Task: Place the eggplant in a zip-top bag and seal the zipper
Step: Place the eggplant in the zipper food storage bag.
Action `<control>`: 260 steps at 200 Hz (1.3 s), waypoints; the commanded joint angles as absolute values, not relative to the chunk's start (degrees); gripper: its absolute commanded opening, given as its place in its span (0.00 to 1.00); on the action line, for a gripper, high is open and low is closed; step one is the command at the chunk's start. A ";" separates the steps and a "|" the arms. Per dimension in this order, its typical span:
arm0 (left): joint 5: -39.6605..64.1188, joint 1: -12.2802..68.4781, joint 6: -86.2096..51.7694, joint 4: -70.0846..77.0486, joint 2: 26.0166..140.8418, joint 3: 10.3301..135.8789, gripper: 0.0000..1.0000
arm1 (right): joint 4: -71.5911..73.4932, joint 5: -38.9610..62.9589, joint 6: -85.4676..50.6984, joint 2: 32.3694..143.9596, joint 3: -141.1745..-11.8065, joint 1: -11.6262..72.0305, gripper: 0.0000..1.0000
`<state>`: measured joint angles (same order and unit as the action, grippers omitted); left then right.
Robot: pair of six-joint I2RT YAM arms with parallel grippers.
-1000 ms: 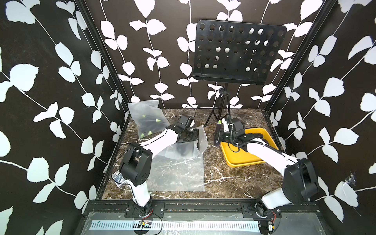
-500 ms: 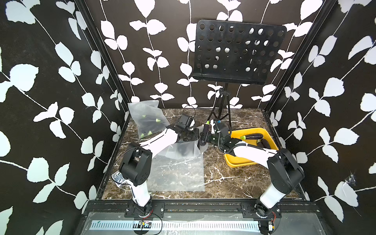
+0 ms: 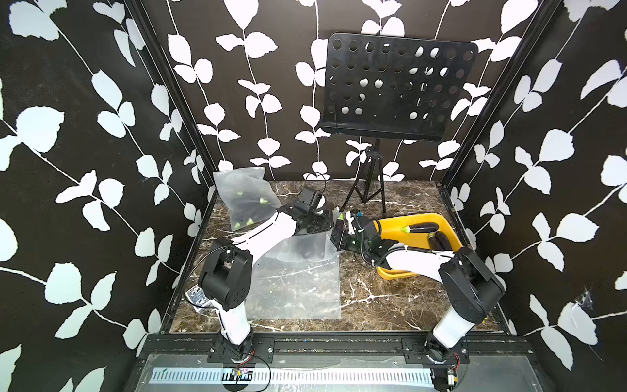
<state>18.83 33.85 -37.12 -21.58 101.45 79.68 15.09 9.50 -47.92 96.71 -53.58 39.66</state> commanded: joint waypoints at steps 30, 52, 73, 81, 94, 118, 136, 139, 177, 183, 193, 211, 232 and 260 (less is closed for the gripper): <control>17.93 34.11 -36.31 -22.41 99.01 79.66 0.00 | 14.57 13.86 -44.35 94.27 -52.82 40.08 0.36; 18.02 34.15 -36.46 -22.25 98.84 79.11 0.00 | 13.89 14.89 -38.86 92.13 -52.43 39.99 0.36; 17.53 34.08 -36.48 -21.94 98.06 78.54 0.00 | 9.29 15.51 -35.33 90.38 -54.02 39.65 0.37; 17.32 34.10 -36.48 -21.80 97.71 78.38 0.00 | 7.16 15.45 -35.00 90.97 -54.87 39.32 0.38; 16.99 34.10 -36.38 -21.75 97.22 78.07 0.00 | 6.65 16.70 -36.08 93.09 -55.48 38.49 0.39; 16.88 34.10 -36.30 -21.53 96.44 77.70 0.00 | 6.38 21.13 -38.46 96.80 -57.39 36.59 0.39; 16.42 34.06 -35.83 -21.87 95.70 77.37 0.00 | 6.90 24.21 -39.70 98.62 -58.59 35.64 0.40; 16.28 34.18 -35.78 -22.07 95.59 77.35 0.00 | 6.85 24.27 -39.65 98.80 -58.78 35.60 0.40; 15.91 34.10 -34.91 -22.50 94.77 76.73 0.00 | 2.41 24.10 -38.16 98.94 -61.91 35.51 0.59; 15.91 34.16 -34.85 -22.58 94.89 76.71 0.00 | 2.44 24.39 -38.07 98.67 -61.92 35.51 0.63; 15.83 34.04 -34.90 -22.55 94.85 76.61 0.00 | 2.53 24.33 -37.93 97.82 -61.95 35.50 0.66; 15.63 34.01 -34.98 -22.24 95.01 76.49 0.00 | 1.55 23.42 -37.62 95.72 -61.63 35.06 0.69; 15.48 34.14 -34.91 -22.24 95.19 76.31 0.00 | -0.23 24.43 -37.49 92.53 -61.02 33.77 0.70; 15.42 34.10 -34.79 -22.08 95.96 76.31 0.00 | -1.58 23.73 -37.61 85.88 -58.10 31.29 0.70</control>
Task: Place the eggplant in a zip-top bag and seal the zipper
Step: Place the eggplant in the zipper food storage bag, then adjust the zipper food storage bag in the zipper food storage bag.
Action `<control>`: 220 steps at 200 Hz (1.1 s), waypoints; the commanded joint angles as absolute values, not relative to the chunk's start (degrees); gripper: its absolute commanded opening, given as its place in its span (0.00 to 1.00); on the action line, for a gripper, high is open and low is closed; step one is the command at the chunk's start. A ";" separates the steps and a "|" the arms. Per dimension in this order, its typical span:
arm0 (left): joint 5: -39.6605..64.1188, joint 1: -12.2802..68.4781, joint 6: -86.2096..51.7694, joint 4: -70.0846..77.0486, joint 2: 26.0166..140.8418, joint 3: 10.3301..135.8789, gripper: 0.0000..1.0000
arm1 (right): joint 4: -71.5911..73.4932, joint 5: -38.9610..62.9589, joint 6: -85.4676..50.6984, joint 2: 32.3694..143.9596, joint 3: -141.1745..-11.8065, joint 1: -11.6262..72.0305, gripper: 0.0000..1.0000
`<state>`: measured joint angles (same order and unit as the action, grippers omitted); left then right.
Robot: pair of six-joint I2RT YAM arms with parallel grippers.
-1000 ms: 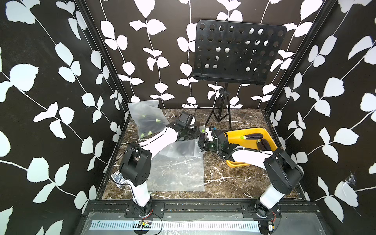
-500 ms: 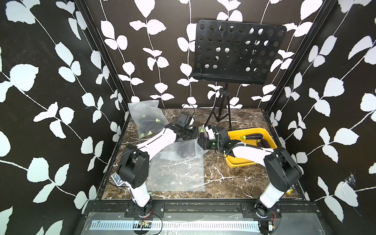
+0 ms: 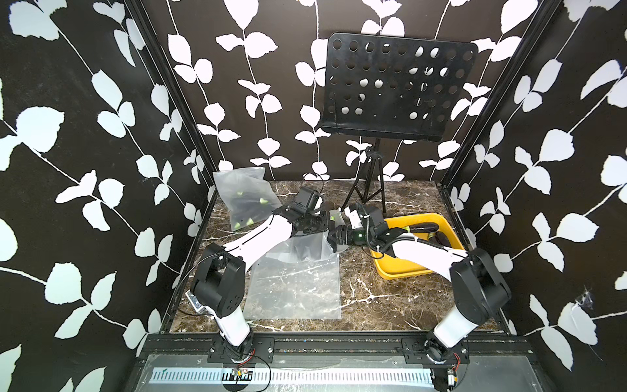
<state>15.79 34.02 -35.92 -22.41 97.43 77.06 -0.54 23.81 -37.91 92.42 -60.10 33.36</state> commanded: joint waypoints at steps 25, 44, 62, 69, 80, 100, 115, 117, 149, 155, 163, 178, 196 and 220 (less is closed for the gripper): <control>15.91 34.10 -34.98 -21.82 96.41 76.57 0.00 | -6.64 20.31 -36.31 82.37 -56.25 28.64 0.67; 15.93 34.15 -34.90 -21.69 96.41 76.90 0.00 | -6.40 21.78 -34.96 83.35 -54.92 27.45 0.57; 16.04 34.10 -34.78 -21.93 96.63 77.24 0.00 | -3.56 24.85 -33.78 85.71 -55.32 28.63 0.42; 16.15 34.08 -34.89 -21.94 96.75 77.32 0.00 | -3.53 24.60 -33.13 86.64 -56.02 29.60 0.35; 16.34 34.10 -35.02 -21.88 96.92 77.39 0.00 | -4.31 23.52 -32.03 88.19 -57.42 31.06 0.25; 16.52 34.15 -35.07 -21.80 96.79 77.43 0.00 | -3.41 22.56 -32.79 90.43 -58.04 31.99 0.29; 16.35 34.10 -34.85 -21.81 96.51 77.29 0.00 | -2.33 22.06 -33.63 91.23 -57.82 32.08 0.31; 16.35 34.10 -34.77 -21.87 96.51 77.26 0.00 | -2.14 21.97 -33.76 91.23 -57.70 32.15 0.31; 16.17 34.11 -34.28 -22.17 95.93 77.26 0.00 | 0.63 22.08 -35.86 93.99 -56.53 32.09 0.10; 16.20 34.09 -34.26 -22.19 95.89 77.18 0.00 | 1.04 22.42 -36.24 94.18 -56.51 32.10 0.05; 16.24 34.05 -34.11 -22.07 95.89 77.17 0.00 | 1.51 22.97 -36.81 94.03 -56.69 32.17 0.01; 17.47 34.08 -33.10 -21.93 96.43 77.55 0.00 | 0.55 22.72 -37.04 92.65 -57.81 32.25 0.00; 18.50 34.12 -28.74 -25.16 97.88 79.93 0.00 | -0.02 21.98 -37.01 89.67 -59.25 32.17 0.00; 16.12 33.84 -23.13 -28.59 96.36 82.77 0.00 | -0.14 24.73 -37.04 88.60 -63.15 32.42 0.00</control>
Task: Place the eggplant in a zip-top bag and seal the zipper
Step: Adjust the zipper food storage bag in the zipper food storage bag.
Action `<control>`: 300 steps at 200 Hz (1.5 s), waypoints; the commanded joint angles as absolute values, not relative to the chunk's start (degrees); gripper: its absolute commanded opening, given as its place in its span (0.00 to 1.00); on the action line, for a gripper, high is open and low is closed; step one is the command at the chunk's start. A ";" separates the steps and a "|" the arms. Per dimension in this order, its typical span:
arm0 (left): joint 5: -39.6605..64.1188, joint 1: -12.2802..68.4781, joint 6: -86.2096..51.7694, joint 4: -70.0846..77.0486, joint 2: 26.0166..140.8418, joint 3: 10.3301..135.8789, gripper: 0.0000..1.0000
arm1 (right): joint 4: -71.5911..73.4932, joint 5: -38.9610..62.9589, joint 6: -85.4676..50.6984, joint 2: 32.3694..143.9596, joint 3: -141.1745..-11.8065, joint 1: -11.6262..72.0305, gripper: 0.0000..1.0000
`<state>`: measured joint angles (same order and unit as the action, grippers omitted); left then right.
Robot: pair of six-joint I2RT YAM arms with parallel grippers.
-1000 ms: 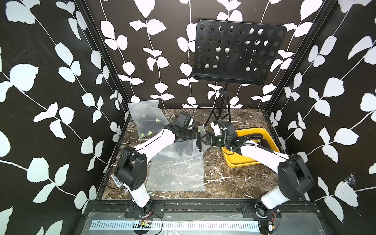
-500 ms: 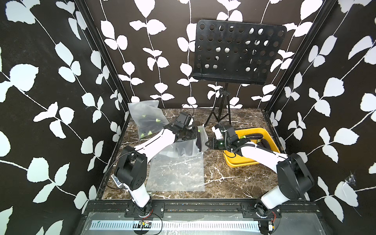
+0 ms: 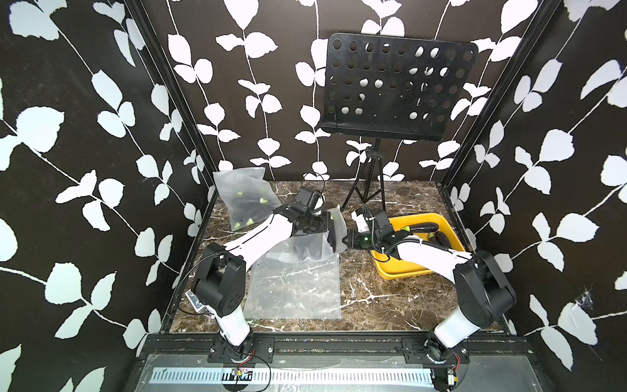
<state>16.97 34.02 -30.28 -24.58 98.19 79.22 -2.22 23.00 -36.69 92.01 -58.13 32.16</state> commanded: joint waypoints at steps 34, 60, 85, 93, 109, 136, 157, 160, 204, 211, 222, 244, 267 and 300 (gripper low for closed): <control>24.53 31.22 -21.77 -29.66 95.05 88.04 0.00 | -1.59 26.44 -36.02 88.34 -70.98 33.96 0.00; 23.44 30.30 -21.50 -30.26 93.13 88.47 0.00 | -2.43 26.59 -35.51 88.10 -74.45 34.52 0.00; 20.73 28.98 -20.68 -32.59 89.88 89.80 0.00 | -3.86 28.13 -34.37 90.79 -80.35 35.95 0.00; 18.94 28.16 -20.23 -34.09 88.76 90.10 0.00 | -4.44 28.57 -34.04 92.83 -82.44 36.57 0.00; 16.16 26.03 -20.34 -35.72 85.95 89.49 0.00 | -4.32 30.35 -34.67 96.47 -86.13 37.62 0.00; 9.16 24.63 -18.23 -40.25 80.35 89.71 0.00 | -0.85 34.48 -37.70 101.71 -90.65 39.49 0.00; 7.10 24.89 -16.99 -43.59 77.85 91.59 0.00 | 0.25 36.78 -39.39 104.39 -93.84 41.10 0.00; 7.04 24.88 -16.97 -43.82 77.71 91.73 0.00 | 0.49 36.84 -39.73 104.41 -93.78 41.25 0.00; 11.64 26.45 -18.67 -42.82 83.69 88.95 0.00 | 0.54 33.83 -40.92 101.73 -85.08 39.89 0.00; 12.32 27.32 -19.26 -41.56 85.00 87.65 0.00 | 0.78 33.18 -41.34 101.27 -82.77 39.33 0.00; 12.85 28.89 -19.94 -40.05 87.43 86.03 0.00 | 1.60 31.84 -41.87 100.24 -78.62 38.32 0.00; 13.32 31.46 -21.99 -37.26 92.20 82.96 0.00 | 2.14 30.09 -42.23 99.24 -70.68 36.40 0.00; 15.33 32.96 -24.47 -33.40 95.05 80.40 0.00 | 1.15 28.89 -42.08 98.33 -65.66 35.12 0.00; 15.29 34.95 -24.83 -32.14 96.23 80.60 0.00 | -3.35 24.47 -39.75 93.80 -60.55 34.05 0.00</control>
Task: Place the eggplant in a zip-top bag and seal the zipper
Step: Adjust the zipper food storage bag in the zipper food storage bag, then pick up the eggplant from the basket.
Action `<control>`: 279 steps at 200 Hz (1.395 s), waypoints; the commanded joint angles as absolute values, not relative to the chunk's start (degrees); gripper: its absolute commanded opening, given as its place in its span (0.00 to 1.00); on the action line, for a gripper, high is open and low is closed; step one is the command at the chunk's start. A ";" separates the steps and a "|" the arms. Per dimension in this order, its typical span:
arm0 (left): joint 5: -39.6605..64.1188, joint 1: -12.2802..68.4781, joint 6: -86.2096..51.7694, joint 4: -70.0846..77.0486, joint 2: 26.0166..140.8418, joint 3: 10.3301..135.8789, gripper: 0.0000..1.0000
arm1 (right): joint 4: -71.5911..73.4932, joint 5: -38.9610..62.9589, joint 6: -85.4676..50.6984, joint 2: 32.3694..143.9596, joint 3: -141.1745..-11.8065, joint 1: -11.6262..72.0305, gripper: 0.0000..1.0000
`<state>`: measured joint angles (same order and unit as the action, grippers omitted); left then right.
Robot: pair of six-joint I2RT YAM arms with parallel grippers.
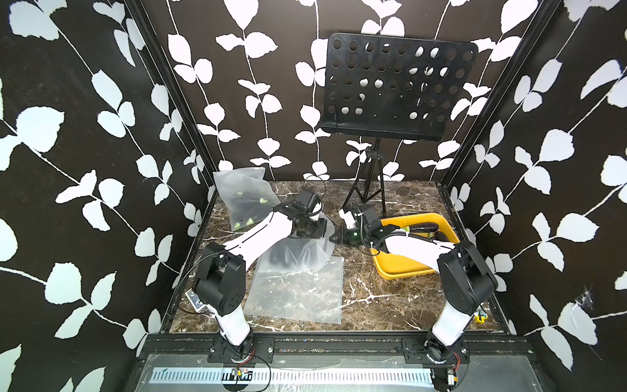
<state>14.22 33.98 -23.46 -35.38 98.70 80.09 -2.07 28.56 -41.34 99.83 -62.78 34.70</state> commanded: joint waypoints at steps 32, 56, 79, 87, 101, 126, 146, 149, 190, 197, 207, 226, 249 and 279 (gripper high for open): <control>15.29 36.88 -25.33 -31.01 97.95 80.64 0.00 | -7.40 24.11 -38.15 91.15 -57.55 30.86 0.24; 16.79 38.58 -28.14 -27.15 99.92 79.35 0.00 | -6.75 26.17 -36.63 86.71 -55.44 28.30 0.52; 17.41 39.24 -28.99 -25.97 101.67 79.78 0.00 | -10.56 24.65 -34.31 82.27 -54.88 24.00 0.69; 17.40 39.36 -29.09 -25.38 101.80 79.81 0.00 | -12.15 22.96 -33.40 80.82 -54.53 22.16 0.79; 17.23 39.29 -28.97 -25.14 101.86 80.06 0.00 | -16.27 18.41 -29.80 78.50 -54.34 18.93 0.99; 16.45 39.35 -28.21 -25.49 101.64 80.25 0.00 | -22.49 8.15 -25.38 74.16 -53.83 13.80 0.99; 16.10 39.25 -27.63 -25.84 101.47 80.26 0.00 | -26.16 -1.54 -24.30 70.89 -52.65 10.45 0.99; 16.10 39.24 -27.62 -25.84 101.48 80.18 0.00 | -26.85 -2.66 -23.99 70.70 -52.65 9.92 0.99; 15.83 39.28 -27.39 -23.93 101.14 78.40 0.00 | -35.86 -13.71 -19.85 76.23 -55.64 2.39 0.98; 16.16 39.23 -27.26 -23.91 101.31 78.44 0.00 | -36.86 -15.00 -19.57 78.00 -56.41 1.59 0.98; 16.53 39.22 -26.92 -24.08 101.55 78.85 0.00 | -37.40 -15.80 -18.97 79.68 -56.95 1.00 0.97; 16.44 39.03 -26.23 -24.43 101.49 79.08 0.00 | -36.84 -17.14 -17.78 81.84 -57.06 -0.36 0.97; 16.50 38.19 -26.29 -23.92 101.31 78.46 0.00 | -36.16 -17.80 -15.80 83.94 -57.54 -1.41 0.97; 16.95 37.82 -26.93 -22.96 101.42 78.03 0.00 | -34.64 -15.35 -13.86 86.22 -58.33 -3.84 0.97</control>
